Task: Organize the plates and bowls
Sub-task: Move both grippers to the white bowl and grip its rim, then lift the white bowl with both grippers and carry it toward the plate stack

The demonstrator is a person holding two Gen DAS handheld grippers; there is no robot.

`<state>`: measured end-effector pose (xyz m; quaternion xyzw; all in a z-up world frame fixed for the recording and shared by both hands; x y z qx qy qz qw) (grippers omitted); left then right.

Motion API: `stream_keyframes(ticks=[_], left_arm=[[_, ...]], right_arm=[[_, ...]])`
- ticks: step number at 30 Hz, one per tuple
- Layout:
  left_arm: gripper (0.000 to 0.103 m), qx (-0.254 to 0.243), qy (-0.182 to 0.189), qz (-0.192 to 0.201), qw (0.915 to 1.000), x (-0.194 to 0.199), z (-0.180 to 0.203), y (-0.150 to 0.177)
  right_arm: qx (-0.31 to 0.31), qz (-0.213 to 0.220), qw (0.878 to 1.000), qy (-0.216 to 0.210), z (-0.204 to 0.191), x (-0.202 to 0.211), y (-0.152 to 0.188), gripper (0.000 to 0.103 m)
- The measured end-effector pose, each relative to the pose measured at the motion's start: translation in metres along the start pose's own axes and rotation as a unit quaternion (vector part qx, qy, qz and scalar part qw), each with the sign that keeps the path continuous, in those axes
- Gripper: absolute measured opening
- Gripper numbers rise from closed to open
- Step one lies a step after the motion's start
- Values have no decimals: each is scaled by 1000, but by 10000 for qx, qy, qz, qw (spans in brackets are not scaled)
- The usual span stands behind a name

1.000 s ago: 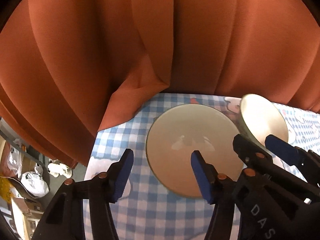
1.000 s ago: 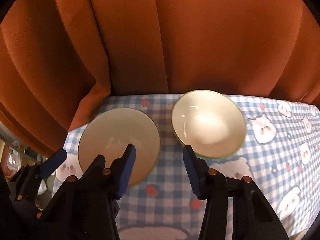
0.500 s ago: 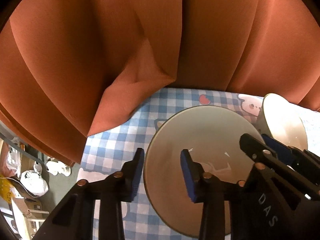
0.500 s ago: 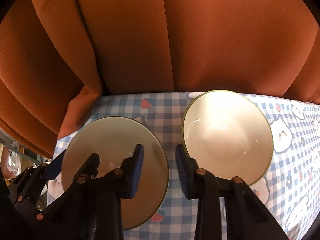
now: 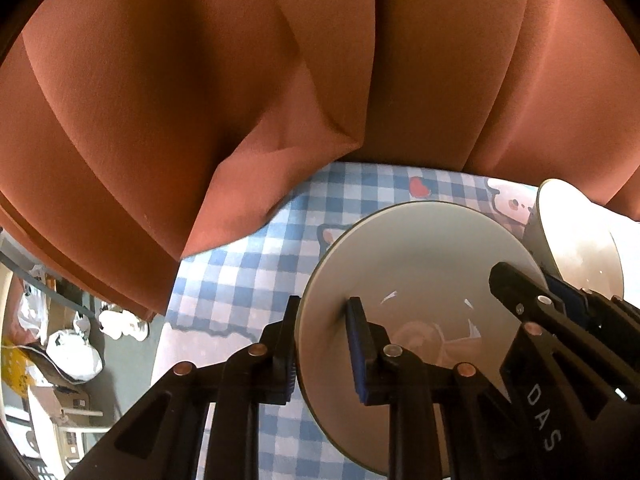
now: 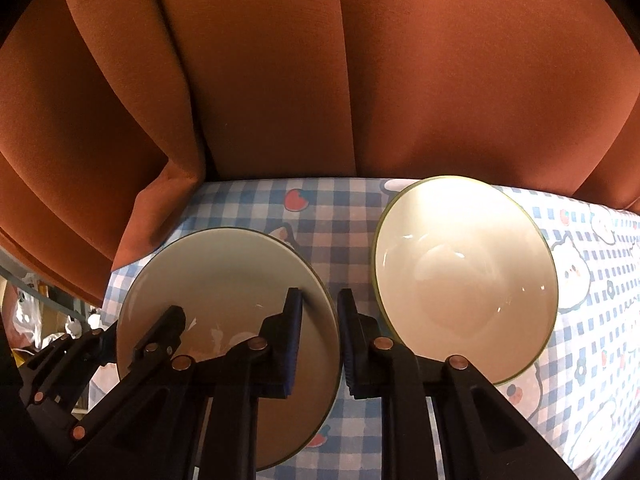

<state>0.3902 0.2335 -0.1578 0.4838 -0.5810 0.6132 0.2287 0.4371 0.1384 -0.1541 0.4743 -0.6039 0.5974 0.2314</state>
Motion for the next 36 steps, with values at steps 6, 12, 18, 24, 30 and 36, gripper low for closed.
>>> stream_keyframes(ticks=[6, 12, 18, 24, 30, 36], left_arm=[[20, 33, -44, 62, 10000, 11, -2, 2], [20, 86, -5, 153, 9998, 24, -5, 6], [20, 109, 40, 219, 9997, 37, -5, 14], [20, 111, 95, 300, 9994, 55, -5, 25], [20, 135, 149, 434, 9989, 80, -2, 37], [20, 72, 102, 568, 9983, 109, 0, 49]], right_arm=[[-1, 2, 10000, -50, -3, 11, 3, 22], [25, 76, 10000, -44, -5, 25, 5, 22], [28, 144, 9999, -29, -6, 40, 14, 22], [10, 195, 9998, -21, -5, 57, 25, 22], [-10, 335, 9994, -8, -1, 84, 36, 22], [-71, 439, 9990, -58, 3, 113, 48, 22]])
Point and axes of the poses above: each gripper's, at about its wrist camera, not at the fingertips, and x roughly against the way its jaws point, z to its right, y to its underside, the point moved 6 cm from there along -x, roughly the way its jaws point, and after that the axes turned 9 degrees about -y, right-handed, at the moved point
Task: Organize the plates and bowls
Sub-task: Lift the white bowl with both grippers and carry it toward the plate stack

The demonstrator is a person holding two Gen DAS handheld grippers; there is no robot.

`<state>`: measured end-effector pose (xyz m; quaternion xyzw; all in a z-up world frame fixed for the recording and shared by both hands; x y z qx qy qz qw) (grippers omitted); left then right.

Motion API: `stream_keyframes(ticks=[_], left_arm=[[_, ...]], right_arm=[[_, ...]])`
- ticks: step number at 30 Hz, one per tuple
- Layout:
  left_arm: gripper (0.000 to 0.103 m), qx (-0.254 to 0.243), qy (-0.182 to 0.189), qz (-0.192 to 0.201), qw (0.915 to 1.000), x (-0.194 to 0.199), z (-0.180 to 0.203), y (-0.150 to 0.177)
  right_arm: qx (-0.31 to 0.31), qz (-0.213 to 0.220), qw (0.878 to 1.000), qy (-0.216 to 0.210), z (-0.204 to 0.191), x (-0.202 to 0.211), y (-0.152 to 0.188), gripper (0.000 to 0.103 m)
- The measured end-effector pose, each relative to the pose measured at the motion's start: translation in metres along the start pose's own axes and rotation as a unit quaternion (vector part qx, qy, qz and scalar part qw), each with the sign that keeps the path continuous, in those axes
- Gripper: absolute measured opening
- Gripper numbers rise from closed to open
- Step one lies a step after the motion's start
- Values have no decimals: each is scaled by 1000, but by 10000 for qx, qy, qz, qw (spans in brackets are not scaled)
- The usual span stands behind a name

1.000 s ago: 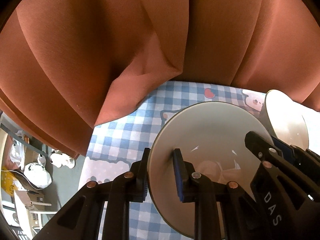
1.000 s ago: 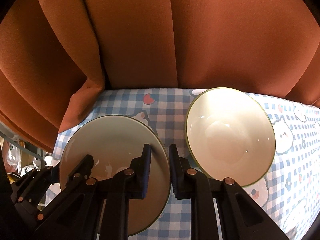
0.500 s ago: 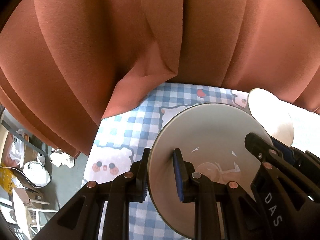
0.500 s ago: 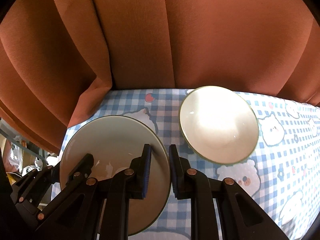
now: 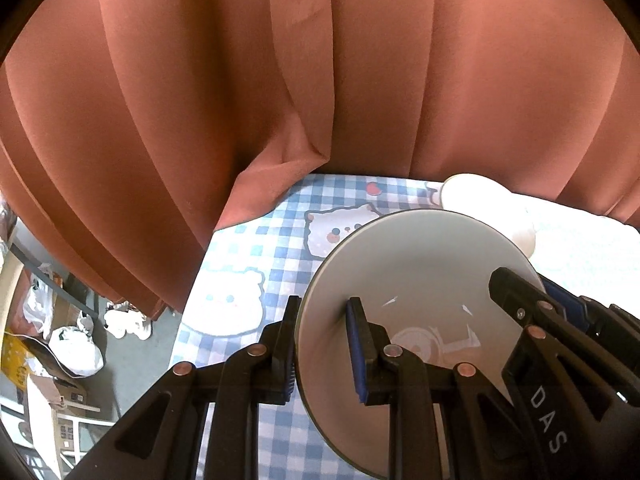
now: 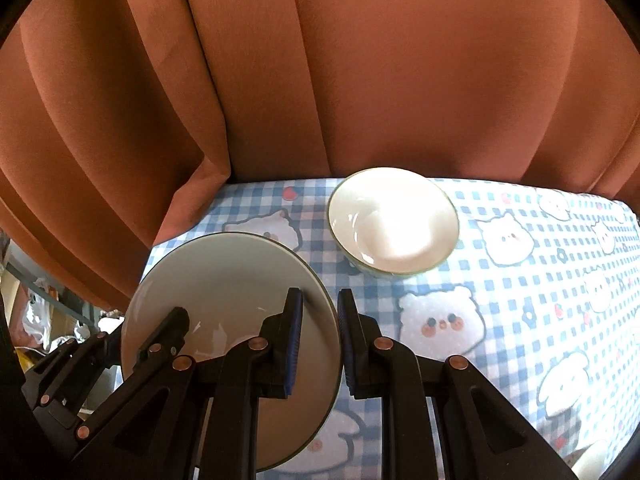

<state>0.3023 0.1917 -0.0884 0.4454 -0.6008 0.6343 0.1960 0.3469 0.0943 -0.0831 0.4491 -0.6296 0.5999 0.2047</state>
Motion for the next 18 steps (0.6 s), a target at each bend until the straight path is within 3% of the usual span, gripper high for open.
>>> stream_keyframes(ticks=[18], left_arm=[[21, -16, -99, 217, 9997, 93, 47, 42]], right_arm=[[-17, 201, 9996, -180, 47, 101, 42, 22]])
Point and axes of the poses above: each gripper's, at about its wrist camera, not at the fingertips, and x roughly against the way its jaws point, z to its right, y to its underside, the point moved 6 cm from there along -x, roughly the way its jaws point, and after that the axes turned 9 degrees about -y, right-handed, at the moved point
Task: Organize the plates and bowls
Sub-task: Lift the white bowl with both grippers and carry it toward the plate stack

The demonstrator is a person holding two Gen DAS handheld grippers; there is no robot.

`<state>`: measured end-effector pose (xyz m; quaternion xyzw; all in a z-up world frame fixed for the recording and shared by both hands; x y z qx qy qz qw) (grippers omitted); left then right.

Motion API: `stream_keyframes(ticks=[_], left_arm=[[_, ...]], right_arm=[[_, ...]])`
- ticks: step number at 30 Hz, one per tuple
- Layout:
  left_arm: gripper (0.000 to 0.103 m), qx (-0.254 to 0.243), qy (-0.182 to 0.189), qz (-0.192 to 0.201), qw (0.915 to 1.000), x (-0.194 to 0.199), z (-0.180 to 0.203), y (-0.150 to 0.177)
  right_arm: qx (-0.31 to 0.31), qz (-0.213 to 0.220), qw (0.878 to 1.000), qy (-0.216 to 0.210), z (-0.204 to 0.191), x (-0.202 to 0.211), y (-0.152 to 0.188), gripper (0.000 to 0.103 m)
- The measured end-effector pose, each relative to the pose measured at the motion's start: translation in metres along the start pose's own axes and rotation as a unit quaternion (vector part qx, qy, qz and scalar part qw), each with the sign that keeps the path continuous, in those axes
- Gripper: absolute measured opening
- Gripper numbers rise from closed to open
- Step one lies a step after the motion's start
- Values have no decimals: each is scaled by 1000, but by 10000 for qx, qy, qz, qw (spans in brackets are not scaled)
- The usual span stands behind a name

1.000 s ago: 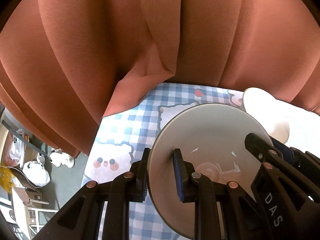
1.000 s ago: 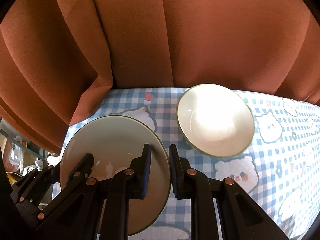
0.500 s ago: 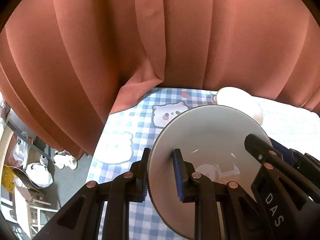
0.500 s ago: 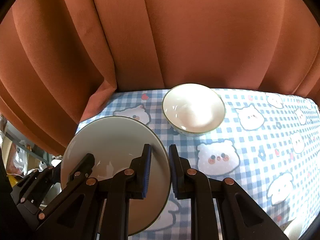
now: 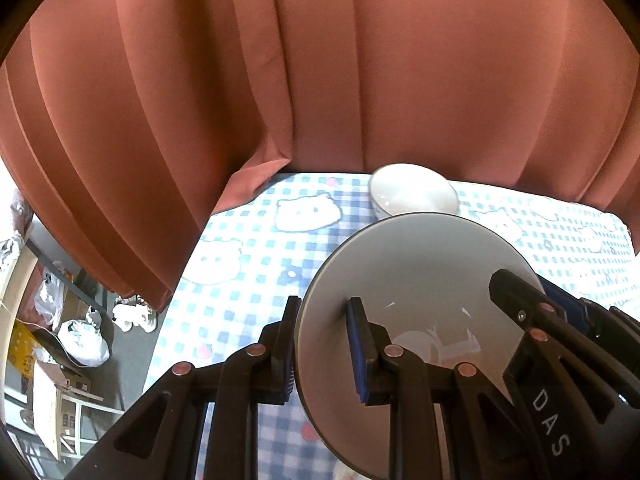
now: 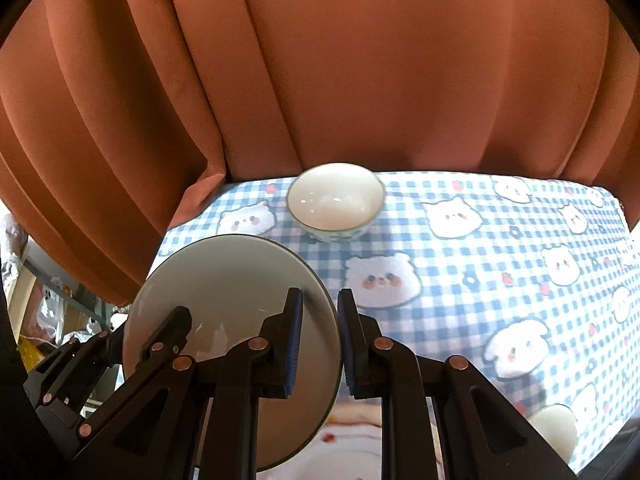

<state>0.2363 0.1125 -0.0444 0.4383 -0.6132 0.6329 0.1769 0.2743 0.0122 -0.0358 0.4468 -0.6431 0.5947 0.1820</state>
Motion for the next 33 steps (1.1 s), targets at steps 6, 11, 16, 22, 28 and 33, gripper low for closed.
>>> stream_keyframes(ticks=[6, 11, 16, 22, 28, 33], left_arm=[[21, 2, 40, 0, 10000, 25, 23, 10], [21, -12, 79, 65, 9999, 46, 43, 20], [21, -15, 84, 131, 9999, 64, 62, 28], [21, -20, 107, 205, 9997, 81, 89, 38], [21, -38, 177, 152, 9997, 90, 121, 53], [21, -138, 304, 97, 9994, 94, 150, 67]], right_arm=[[23, 35, 10000, -20, 25, 33, 13, 22], [54, 123, 9999, -9, 48, 63, 24, 22], [70, 205, 9998, -41, 67, 85, 33, 22], [103, 302, 9995, -49, 98, 106, 47, 22], [85, 303, 9995, -25, 131, 119, 63, 21], [47, 239, 9997, 64, 160, 125, 75, 21]])
Point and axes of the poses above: each gripper's, at about its wrist camera, not at the fingertips, and x roughly against the way its jaws point, z to its right, y to its underside, the point moved 6 cm from there along -x, roughly the way its jaws point, and after that the axes turned 9 degrees about -y, right-handed, at the moved point
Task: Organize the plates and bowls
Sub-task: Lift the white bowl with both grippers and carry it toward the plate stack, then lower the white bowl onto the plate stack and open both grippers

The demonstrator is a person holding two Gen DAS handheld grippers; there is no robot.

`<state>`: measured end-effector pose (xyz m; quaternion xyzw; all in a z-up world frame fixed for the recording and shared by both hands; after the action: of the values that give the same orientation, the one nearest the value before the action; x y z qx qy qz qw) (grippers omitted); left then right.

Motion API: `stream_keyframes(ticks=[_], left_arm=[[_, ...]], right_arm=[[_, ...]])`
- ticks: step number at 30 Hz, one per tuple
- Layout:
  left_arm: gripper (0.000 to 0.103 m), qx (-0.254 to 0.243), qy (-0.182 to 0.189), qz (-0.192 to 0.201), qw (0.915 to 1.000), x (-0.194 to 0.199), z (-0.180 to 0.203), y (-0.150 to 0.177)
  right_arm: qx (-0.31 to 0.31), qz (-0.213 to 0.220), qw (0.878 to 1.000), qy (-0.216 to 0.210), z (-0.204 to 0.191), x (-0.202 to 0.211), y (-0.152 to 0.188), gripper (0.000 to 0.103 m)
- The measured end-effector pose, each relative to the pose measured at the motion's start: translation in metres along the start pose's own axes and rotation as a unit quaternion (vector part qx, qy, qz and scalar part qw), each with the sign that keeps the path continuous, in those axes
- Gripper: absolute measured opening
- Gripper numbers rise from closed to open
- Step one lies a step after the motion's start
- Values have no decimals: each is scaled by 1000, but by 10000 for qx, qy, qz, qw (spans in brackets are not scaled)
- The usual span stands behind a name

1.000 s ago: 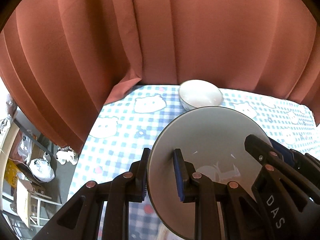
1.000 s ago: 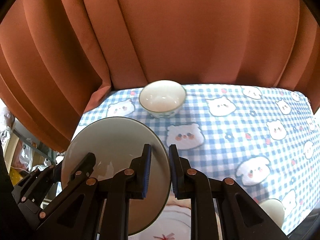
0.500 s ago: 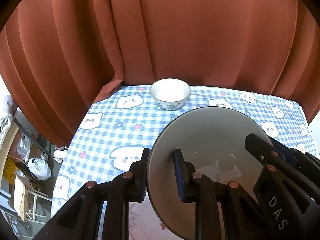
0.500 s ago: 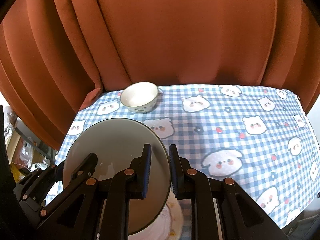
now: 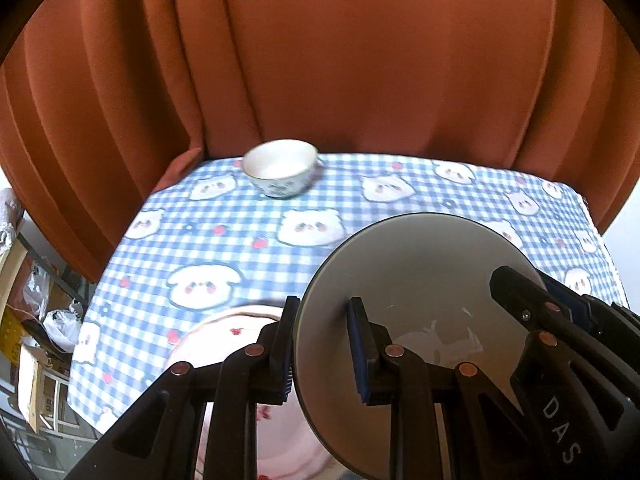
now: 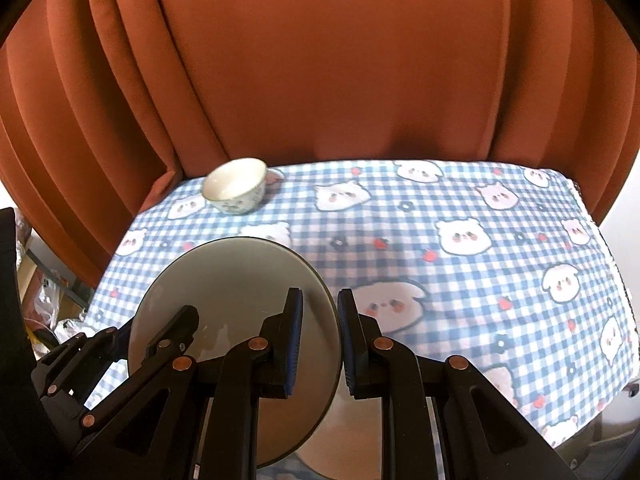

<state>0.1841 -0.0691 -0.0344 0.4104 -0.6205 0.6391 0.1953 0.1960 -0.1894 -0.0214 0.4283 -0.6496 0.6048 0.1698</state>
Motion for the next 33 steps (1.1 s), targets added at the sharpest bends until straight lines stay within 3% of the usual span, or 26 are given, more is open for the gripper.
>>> stream_keyframes(ticks=[14, 33], left_arm=[[21, -529, 209, -387, 9976, -17, 65, 42], [22, -682, -81, -808, 9944, -43, 75, 68]], right_arm=[[-282, -465, 9983, 207, 67, -8, 44, 21], [-195, -908, 9956, 125, 81, -40, 69, 21]])
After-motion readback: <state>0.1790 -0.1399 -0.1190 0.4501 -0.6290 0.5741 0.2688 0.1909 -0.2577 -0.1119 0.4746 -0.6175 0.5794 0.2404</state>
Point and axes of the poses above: each gripper's, at about its wrist camera, not at the fingertips, and x roughly against the way its jaws point, z to its right, y to its underside, the point moved 6 cm from there along -x, roughly the way its jaws point, and after that the axes turned 9 degrees about -y, right-handed, at the moved point
